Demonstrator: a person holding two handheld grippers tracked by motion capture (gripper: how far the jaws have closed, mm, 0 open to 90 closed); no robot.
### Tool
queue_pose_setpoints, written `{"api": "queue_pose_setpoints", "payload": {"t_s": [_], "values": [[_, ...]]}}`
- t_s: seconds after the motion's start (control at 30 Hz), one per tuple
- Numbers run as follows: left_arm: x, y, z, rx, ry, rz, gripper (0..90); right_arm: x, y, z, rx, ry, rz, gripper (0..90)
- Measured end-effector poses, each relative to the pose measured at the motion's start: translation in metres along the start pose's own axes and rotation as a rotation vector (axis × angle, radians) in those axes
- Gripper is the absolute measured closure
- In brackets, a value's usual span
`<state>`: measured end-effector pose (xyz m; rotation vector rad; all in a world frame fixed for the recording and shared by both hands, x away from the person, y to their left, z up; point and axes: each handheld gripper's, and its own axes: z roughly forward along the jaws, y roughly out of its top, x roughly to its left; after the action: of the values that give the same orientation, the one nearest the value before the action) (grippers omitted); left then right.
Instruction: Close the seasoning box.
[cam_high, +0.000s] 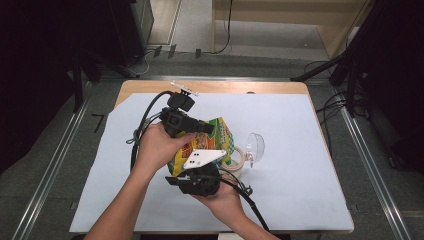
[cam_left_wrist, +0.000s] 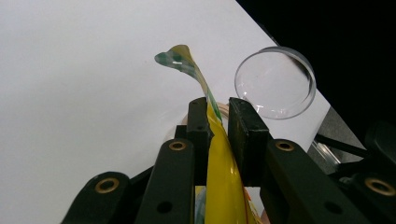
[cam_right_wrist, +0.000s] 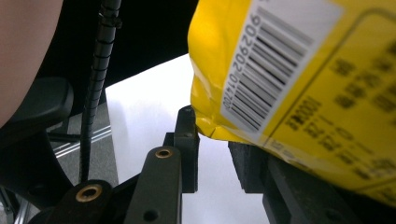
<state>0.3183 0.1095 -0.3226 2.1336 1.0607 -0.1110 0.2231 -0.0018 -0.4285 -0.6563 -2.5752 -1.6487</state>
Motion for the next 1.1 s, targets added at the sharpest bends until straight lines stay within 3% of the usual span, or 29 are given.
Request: {"api": "queue_pose_setpoints", "payload": {"t_s": [0.2,1.1], "values": [[0.0007,-0.0029,-0.0011,-0.011,0.006,0.001,79.1,0.0014,-0.0026,0.0001,0.006,-0.007,-0.027,74.2],[0.0042,0.0023,0.006,-0.013,-0.038,-0.011,78.1,-0.0005,-0.0013,-0.0052,0.014,-0.021,-0.019,74.3]]}}
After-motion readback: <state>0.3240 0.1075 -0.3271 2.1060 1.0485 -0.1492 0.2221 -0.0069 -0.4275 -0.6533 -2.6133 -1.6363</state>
